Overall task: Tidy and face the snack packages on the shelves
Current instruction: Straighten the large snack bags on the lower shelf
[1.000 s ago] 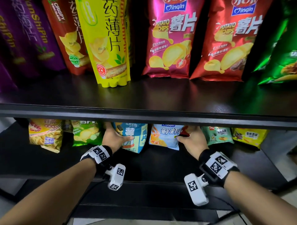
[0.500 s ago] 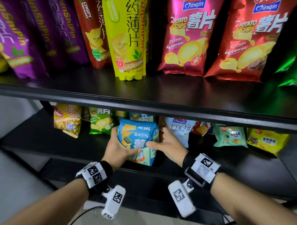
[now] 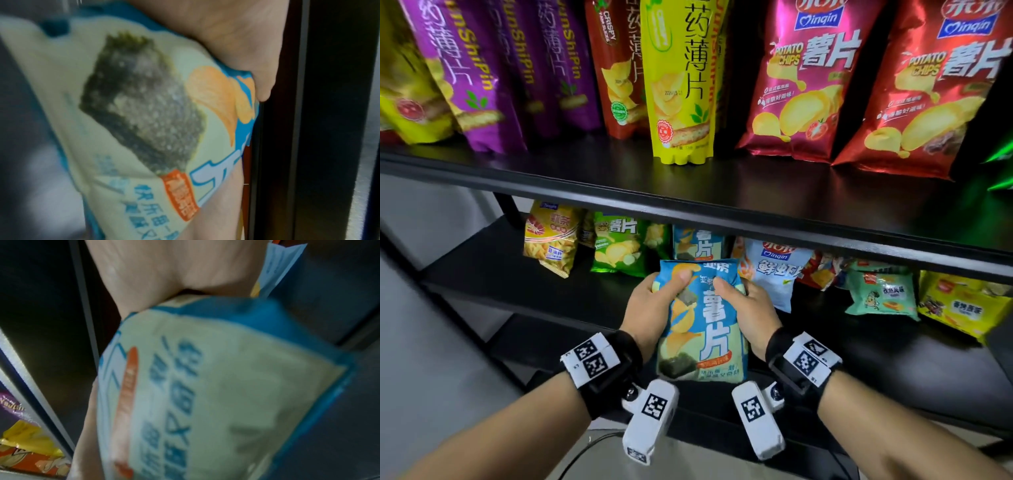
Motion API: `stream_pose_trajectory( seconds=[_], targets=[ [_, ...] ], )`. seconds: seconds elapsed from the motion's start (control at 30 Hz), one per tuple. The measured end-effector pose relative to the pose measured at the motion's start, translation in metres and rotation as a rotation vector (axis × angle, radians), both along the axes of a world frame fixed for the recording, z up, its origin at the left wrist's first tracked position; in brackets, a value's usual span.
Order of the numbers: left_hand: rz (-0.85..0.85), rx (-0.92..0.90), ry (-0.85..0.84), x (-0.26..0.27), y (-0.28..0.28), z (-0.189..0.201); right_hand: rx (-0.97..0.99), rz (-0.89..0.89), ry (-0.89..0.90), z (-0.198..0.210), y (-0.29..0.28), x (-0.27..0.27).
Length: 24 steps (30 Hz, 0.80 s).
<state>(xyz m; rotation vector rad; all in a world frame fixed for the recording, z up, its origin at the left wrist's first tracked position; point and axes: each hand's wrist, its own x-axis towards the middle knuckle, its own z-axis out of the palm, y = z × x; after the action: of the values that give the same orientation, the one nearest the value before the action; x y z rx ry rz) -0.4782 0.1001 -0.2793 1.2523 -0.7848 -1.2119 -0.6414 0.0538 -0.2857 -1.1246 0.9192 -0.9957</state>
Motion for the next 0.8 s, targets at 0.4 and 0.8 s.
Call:
stream_pose_trajectory(
  seconds=[0.4,0.8],
  targets=[
    [0.047,0.325,-0.108,0.0,-0.018,0.01,0.076,-0.031,0.053,0.004,0.012,-0.013],
    [-0.068,0.181,0.039,0.0,-0.004,0.015,0.468,0.179,-0.122,0.015,0.005,-0.021]
  ],
)
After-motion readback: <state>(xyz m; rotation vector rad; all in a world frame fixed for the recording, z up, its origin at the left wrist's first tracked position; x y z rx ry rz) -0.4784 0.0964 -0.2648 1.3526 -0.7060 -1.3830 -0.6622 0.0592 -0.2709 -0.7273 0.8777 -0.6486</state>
